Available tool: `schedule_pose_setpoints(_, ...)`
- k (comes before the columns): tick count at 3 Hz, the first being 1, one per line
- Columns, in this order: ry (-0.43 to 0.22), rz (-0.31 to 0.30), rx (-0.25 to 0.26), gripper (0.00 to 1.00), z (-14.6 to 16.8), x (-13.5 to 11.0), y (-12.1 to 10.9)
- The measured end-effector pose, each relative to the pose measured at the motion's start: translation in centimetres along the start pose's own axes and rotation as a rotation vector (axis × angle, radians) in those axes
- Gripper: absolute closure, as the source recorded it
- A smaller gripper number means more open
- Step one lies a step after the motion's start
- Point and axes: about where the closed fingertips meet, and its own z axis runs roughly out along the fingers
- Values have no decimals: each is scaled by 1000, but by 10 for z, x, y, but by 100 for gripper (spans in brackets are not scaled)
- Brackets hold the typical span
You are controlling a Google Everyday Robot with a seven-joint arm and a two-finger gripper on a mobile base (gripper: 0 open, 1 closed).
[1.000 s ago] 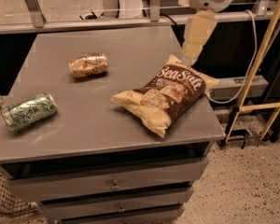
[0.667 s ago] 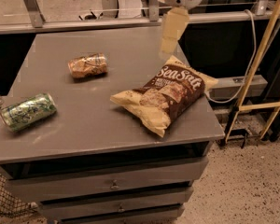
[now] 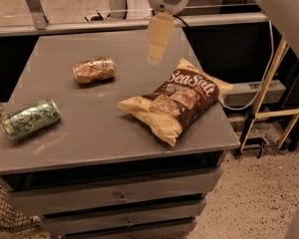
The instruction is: Pick orange can
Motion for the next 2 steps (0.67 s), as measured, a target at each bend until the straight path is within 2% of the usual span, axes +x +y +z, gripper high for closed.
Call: schedule_pose_setpoints(2, 29, -46, 37, 0, 36, -47, -15)
